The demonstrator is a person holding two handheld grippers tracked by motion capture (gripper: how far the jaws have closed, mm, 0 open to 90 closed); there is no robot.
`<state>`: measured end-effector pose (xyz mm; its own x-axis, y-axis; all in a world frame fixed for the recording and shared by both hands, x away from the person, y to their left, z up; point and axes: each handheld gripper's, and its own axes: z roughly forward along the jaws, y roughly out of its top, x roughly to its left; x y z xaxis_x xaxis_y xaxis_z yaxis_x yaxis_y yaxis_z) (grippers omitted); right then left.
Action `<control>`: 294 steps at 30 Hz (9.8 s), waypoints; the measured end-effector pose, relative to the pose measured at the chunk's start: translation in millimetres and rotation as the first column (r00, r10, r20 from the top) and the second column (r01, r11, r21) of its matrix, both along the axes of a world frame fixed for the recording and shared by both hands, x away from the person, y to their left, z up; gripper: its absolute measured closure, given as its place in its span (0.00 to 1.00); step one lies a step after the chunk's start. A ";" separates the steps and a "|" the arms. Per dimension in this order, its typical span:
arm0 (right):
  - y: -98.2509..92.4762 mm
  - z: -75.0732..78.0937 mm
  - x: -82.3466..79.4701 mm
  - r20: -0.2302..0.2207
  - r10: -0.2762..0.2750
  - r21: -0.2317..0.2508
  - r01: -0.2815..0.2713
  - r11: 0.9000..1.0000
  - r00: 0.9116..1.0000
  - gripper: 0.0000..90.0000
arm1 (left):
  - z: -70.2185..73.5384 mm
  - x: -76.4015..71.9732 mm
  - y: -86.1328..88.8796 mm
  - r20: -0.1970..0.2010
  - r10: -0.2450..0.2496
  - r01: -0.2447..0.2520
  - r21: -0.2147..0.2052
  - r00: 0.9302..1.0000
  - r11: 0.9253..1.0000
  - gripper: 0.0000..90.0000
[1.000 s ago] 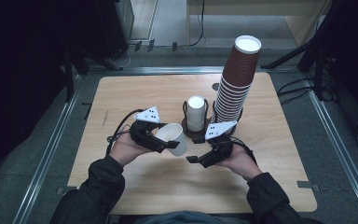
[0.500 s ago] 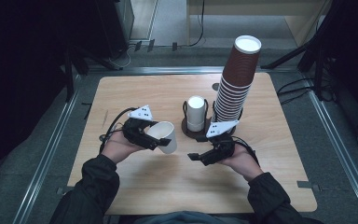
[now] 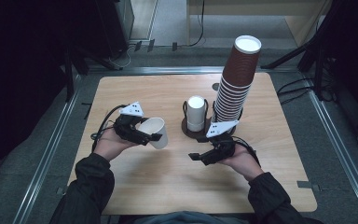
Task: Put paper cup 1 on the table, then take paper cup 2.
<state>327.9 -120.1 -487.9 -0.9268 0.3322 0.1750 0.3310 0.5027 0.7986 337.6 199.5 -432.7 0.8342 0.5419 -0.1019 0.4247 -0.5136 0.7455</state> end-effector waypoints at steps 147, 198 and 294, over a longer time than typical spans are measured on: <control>-130.9 188.8 17.9 0.120 -0.164 -0.057 0.172 0.983 0.979 0.30 | -16.0 -6.7 -32.1 -0.126 -0.040 0.058 0.141 0.991 0.988 0.17; -87.5 232.3 99.7 0.202 -0.227 -0.061 0.244 0.968 0.953 0.16 | -28.6 -12.8 -38.6 -0.151 -0.085 0.111 0.176 0.985 0.978 0.17; -8.9 60.9 -4.9 0.133 0.105 0.093 -0.118 0.989 0.986 0.18 | -20.6 -16.2 -45.3 -0.140 -0.163 0.169 0.032 0.977 0.985 0.00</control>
